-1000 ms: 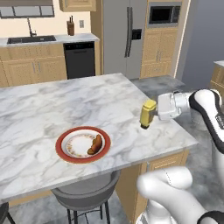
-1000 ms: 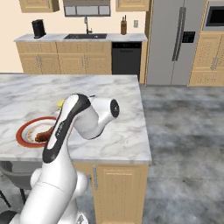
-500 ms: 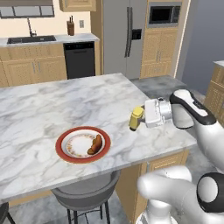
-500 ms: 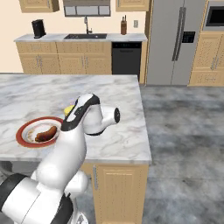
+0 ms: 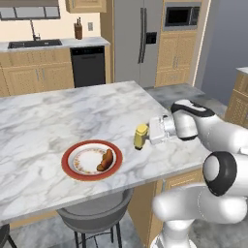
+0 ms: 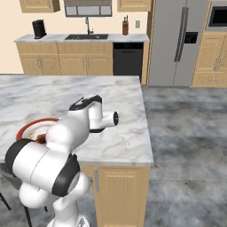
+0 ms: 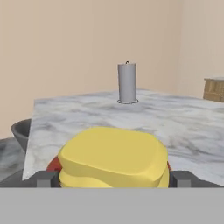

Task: Move the hot dog bun to the plate on the dining table and place the condiment next to that plate. Then navigate to the fridge and take the sausage and place it on the plate as well.

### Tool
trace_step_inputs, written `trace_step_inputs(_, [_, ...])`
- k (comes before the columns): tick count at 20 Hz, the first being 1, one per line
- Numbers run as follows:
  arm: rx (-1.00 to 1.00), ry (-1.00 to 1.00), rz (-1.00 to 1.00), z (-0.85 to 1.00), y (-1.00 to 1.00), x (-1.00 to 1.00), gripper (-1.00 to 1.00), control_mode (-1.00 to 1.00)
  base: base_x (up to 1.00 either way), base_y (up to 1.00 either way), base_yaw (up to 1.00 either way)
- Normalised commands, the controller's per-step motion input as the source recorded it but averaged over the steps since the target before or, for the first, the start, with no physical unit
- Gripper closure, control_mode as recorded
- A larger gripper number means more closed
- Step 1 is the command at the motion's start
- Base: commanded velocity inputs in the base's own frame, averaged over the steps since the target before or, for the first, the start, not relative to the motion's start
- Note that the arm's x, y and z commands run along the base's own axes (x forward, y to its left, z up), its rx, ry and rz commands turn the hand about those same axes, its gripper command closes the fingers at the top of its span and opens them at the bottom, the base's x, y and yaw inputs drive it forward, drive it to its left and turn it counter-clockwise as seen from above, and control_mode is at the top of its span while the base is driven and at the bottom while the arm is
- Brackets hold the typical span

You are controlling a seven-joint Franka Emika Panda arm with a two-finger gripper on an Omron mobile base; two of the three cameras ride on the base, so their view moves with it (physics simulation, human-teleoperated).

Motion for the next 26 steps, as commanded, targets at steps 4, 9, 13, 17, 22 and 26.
trace_step_inputs(4, [0.0, 0.16, 0.02, -0.5, 0.34, 0.48, 1.0, -1.0, 0.0, 0.0, 0.0])
trace_step_inputs(9, [0.0, 0.04, 0.03, -0.39, 0.19, 0.31, 1.0, -1.0, 0.0, 0.0, 0.0])
trace_step_inputs(13, [0.0, -0.01, 0.04, -0.34, 0.03, 0.01, 1.0, -1.0, 0.0, 0.0, 0.0])
trace_step_inputs(17, [0.0, 0.0, 0.03, -0.31, 0.01, 0.06, 1.0, -1.0, 0.0, 0.0, 0.0])
trace_step_inputs(22, [0.0, -0.03, 0.04, -0.17, 0.09, 0.07, 1.0, -1.0, 0.0, 0.0, 0.0])
trace_step_inputs(26, [0.0, -0.05, 0.03, -0.17, 0.11, 0.07, 1.0, -1.0, 0.0, 0.0, 0.0])
